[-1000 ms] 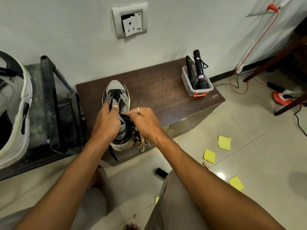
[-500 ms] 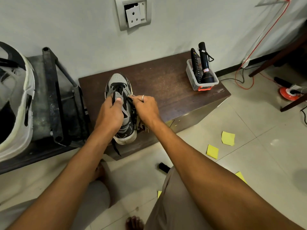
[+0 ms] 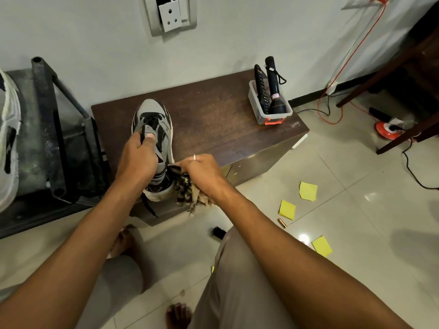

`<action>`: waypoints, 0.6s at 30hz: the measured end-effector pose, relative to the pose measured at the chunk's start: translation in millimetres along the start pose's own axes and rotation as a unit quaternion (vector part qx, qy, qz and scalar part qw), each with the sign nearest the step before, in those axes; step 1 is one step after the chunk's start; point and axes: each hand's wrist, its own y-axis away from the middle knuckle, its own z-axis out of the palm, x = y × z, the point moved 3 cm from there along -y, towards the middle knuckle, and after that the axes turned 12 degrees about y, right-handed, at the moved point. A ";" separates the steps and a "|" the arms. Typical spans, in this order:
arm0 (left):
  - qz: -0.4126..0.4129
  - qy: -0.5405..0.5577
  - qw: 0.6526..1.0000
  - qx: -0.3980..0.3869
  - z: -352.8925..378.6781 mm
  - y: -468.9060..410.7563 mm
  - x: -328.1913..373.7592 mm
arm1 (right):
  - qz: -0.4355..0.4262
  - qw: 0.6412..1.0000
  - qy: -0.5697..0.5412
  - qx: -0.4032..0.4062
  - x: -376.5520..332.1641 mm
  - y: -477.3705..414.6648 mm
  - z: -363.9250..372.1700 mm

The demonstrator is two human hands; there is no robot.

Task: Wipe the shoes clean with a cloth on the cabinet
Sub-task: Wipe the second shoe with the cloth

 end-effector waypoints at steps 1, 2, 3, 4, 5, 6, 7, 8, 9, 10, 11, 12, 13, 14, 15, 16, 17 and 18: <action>-0.001 0.001 1.000 -0.002 0.1 -0.3 -0.3 | -0.002 1.000 -0.008 0.014 -0.5 -0.2 -5.2; -0.002 0.004 1.000 -0.004 -0.1 -0.1 0.7 | -0.003 0.999 -0.021 0.038 -2.8 -1.7 -7.8; -0.001 0.007 1.000 -0.004 -0.8 -1.5 0.2 | -0.012 0.997 -0.032 0.062 -7.7 -3.5 -7.2; -0.001 0.005 1.000 -0.004 -1.6 -2.4 0.1 | -0.026 0.996 -0.035 0.079 -13.7 -5.7 -1.9; 0.001 0.001 1.000 -0.003 -1.8 -3.1 0.9 | -0.047 0.995 -0.030 0.085 -21.0 -6.2 4.6; 0.006 0.000 1.000 -0.001 -2.0 -3.8 1.4 | -0.066 0.994 -0.022 0.080 -26.4 -5.8 12.5; 0.010 -0.002 1.000 0.002 -2.1 -4.4 1.0 | -0.076 0.994 -0.018 0.075 -28.0 -5.0 18.9; 0.012 -0.003 1.000 0.003 -1.6 -4.7 0.6 | -0.076 0.995 -0.015 0.070 -27.0 -2.9 21.6; 0.012 -0.007 1.000 0.005 -1.4 -4.1 0.8 | -0.072 0.995 -0.010 0.063 -25.7 1.1 20.5; 0.014 -0.015 1.000 0.006 -1.8 -4.4 0.5 | -0.066 0.996 -0.006 0.057 -23.8 6.8 18.6; 0.014 -0.020 1.000 0.006 -1.6 -4.9 0.1 | -0.058 0.997 -0.008 0.049 -22.7 14.0 15.4; 0.012 -0.020 1.000 0.006 -1.4 -5.1 -0.4 | -0.044 0.998 -0.012 0.040 -20.7 20.6 13.4; 0.009 -0.015 1.000 0.007 -1.9 -5.6 -1.6 | -0.028 0.999 -0.017 0.031 -18.9 26.9 11.3; 0.009 -0.010 1.000 0.005 -2.2 -5.6 -2.1 | -0.014 1.000 -0.018 0.021 -17.7 31.0 9.0; 0.009 -0.007 1.000 0.004 -2.5 -5.6 -2.6 | -0.004 1.000 -0.014 0.015 -16.0 33.5 6.9; 0.011 -0.004 1.000 0.001 -2.8 -5.6 -3.1 | 0.006 1.000 -0.012 0.017 -13.5 32.8 5.1; 0.009 -0.003 1.000 -0.001 -3.1 -5.4 -3.5 | 0.015 0.999 -0.019 0.032 -11.4 31.0 3.5; 0.008 -0.002 1.000 -0.003 -3.3 -5.1 -2.9 | 0.023 0.998 -0.032 0.055 -10.1 28.4 3.2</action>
